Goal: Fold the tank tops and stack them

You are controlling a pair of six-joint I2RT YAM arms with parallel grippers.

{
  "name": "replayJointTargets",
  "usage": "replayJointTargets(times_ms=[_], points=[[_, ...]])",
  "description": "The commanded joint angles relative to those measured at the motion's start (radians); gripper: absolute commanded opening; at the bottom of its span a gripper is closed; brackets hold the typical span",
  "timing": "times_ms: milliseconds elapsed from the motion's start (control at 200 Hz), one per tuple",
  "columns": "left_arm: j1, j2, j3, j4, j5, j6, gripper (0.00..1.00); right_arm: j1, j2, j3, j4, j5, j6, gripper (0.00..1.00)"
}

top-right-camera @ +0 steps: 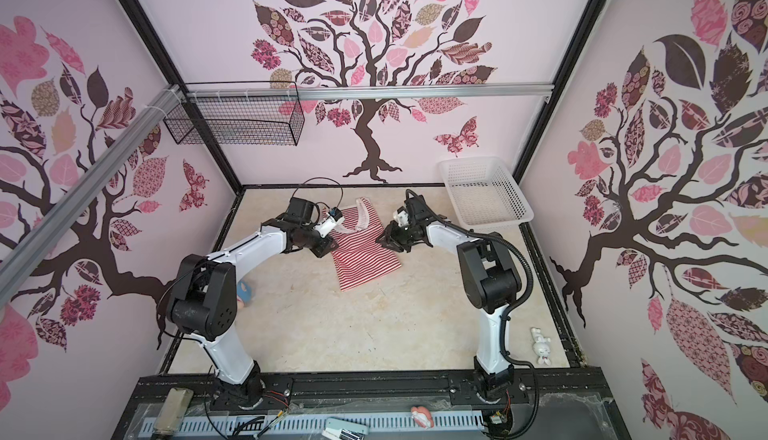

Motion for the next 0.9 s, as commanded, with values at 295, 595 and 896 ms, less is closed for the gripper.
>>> replayJointTargets(times_ms=[295,595,896], points=[[0.042,0.203,0.155,-0.033,-0.070,0.032,0.32,0.019,0.004,-0.056,0.016,0.005,-0.028,0.33],[0.065,0.250,0.228,-0.017,-0.138,-0.010,0.40,0.018,0.025,-0.063,-0.007,0.029,-0.032,0.33],[0.054,0.062,0.124,-0.058,-0.016,-0.003,0.40,0.017,-0.024,-0.106,0.005,0.030,-0.043,0.33]])
